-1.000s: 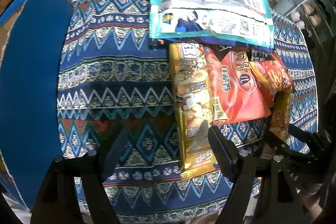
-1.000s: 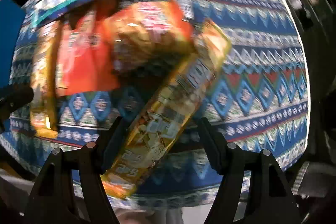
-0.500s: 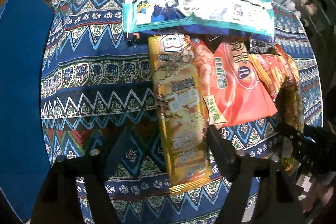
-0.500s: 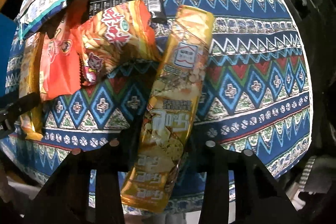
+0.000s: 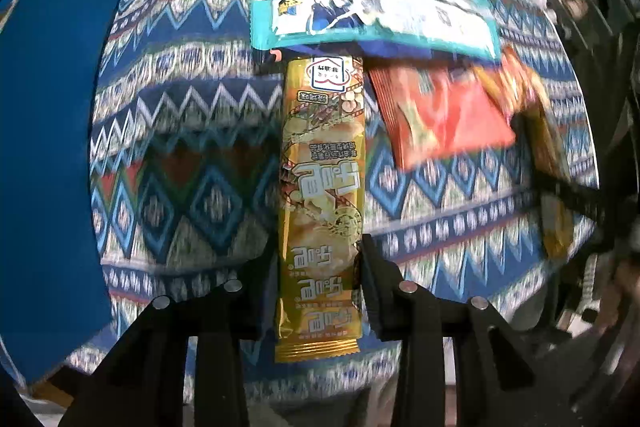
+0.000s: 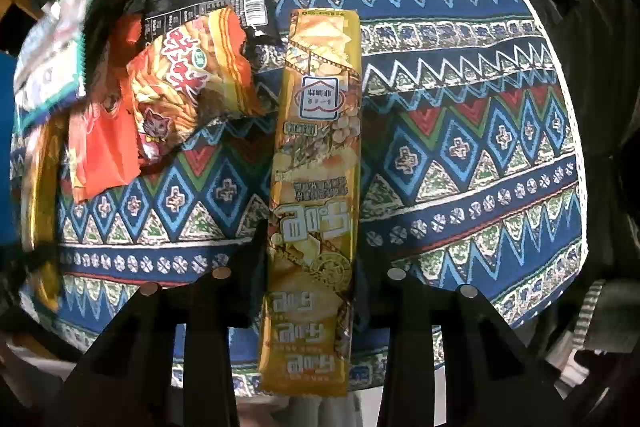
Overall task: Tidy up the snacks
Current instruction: 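Grasp a gold wafer stick pack with the right gripper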
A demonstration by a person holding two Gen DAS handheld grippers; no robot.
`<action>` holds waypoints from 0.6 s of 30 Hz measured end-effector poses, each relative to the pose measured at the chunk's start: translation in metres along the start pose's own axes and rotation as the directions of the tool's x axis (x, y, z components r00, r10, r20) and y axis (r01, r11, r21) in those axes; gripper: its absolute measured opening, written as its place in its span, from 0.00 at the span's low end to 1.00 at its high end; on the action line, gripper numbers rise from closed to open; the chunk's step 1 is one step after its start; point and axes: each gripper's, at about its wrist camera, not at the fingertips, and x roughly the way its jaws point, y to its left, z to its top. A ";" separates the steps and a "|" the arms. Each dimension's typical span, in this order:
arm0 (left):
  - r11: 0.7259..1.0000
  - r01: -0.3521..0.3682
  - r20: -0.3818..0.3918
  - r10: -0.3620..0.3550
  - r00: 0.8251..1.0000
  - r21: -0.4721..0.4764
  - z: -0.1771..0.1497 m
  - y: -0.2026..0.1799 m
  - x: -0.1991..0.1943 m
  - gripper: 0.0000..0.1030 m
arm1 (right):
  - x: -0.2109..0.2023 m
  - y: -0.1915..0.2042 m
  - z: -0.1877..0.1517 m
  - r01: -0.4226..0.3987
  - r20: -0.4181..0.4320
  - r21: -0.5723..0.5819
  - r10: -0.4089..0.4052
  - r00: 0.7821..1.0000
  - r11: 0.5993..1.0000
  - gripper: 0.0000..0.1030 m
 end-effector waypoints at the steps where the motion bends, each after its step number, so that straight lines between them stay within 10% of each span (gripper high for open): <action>1: 1.000 -0.004 -0.007 0.004 1.000 0.007 -0.004 -0.001 0.000 0.37 | -0.001 0.001 0.001 0.003 0.000 0.000 -0.003 1.000 1.000 0.36; 9: 0.997 -0.077 0.013 0.078 0.997 -0.014 0.024 -0.005 0.005 0.68 | -0.005 0.000 0.013 0.002 0.016 0.025 -0.002 1.000 1.000 0.42; 18: 0.991 -0.133 0.076 0.132 0.988 0.010 0.079 -0.018 0.017 0.75 | 0.003 -0.014 0.043 -0.012 0.052 0.067 0.009 0.999 0.998 0.47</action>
